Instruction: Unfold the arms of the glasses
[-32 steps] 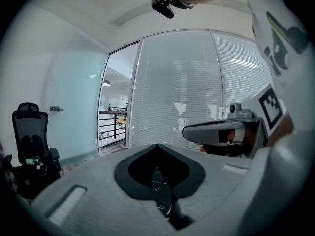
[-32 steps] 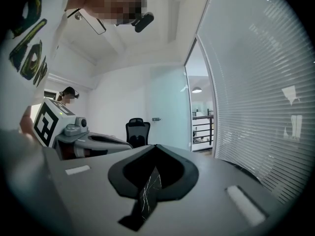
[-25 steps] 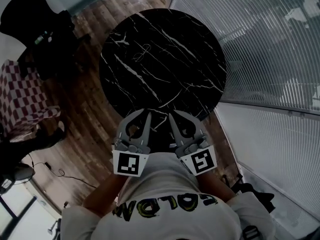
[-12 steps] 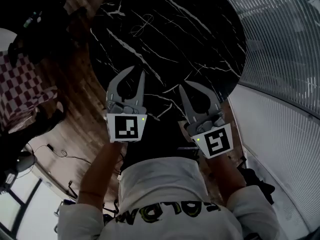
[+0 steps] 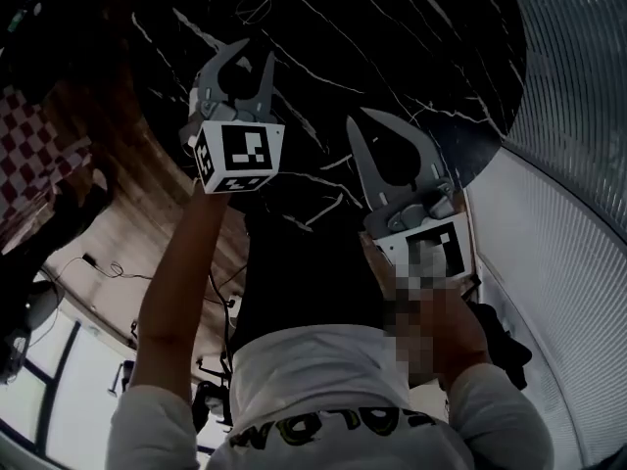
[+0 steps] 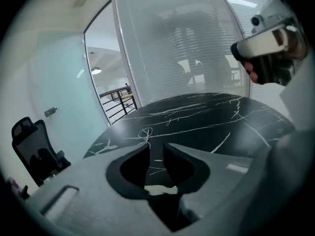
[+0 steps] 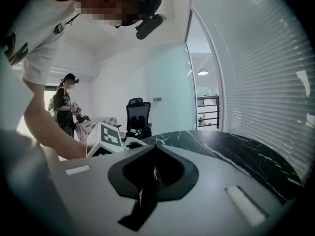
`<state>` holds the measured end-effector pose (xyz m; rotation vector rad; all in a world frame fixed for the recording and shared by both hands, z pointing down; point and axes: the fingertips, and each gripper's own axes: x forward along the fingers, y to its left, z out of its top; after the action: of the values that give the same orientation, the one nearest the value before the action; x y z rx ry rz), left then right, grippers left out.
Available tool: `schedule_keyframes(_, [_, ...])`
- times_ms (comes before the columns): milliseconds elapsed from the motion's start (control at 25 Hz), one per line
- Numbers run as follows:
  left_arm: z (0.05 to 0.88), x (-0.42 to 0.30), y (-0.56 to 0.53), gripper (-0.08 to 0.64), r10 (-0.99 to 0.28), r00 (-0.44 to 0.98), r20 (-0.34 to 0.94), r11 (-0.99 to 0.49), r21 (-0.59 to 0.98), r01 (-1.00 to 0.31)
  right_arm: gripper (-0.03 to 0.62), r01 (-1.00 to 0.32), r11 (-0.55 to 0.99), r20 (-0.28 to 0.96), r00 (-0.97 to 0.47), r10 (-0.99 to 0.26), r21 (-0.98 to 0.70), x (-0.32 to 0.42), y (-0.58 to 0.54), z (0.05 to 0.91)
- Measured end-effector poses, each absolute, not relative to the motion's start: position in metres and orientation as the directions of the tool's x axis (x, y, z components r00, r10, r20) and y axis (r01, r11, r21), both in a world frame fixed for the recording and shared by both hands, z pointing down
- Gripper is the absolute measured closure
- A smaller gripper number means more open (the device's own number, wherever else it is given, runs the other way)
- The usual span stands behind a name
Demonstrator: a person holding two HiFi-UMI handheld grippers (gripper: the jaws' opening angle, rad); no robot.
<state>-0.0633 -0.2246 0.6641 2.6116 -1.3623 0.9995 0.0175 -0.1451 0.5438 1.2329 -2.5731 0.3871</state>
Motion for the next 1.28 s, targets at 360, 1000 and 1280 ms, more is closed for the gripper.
schedule_keyframes(360, [0.697,-0.067,-0.272,0.464,-0.772,0.348,0.531,-0.595,-0.412,-0.69,0.591,-0.775,0.612,0.372,-0.621,-0.69,-0.161,0.013,-0.153,0.591])
schedule_keyframes(1000, [0.721,-0.059,-0.287,0.542,-0.722,0.278,0.634,-0.669,-0.535,-0.516,0.591,-0.772,0.607,0.386,-0.627,-0.676,-0.19,0.012,-0.142,0.597])
schedule_keyframes(1280, [0.708,-0.06,-0.287,0.552,-0.732,0.285,0.618,-0.655,-0.526,-0.542,0.591,-0.776,0.607,0.369,-0.621,-0.692,-0.169,0.017,-0.144,0.588])
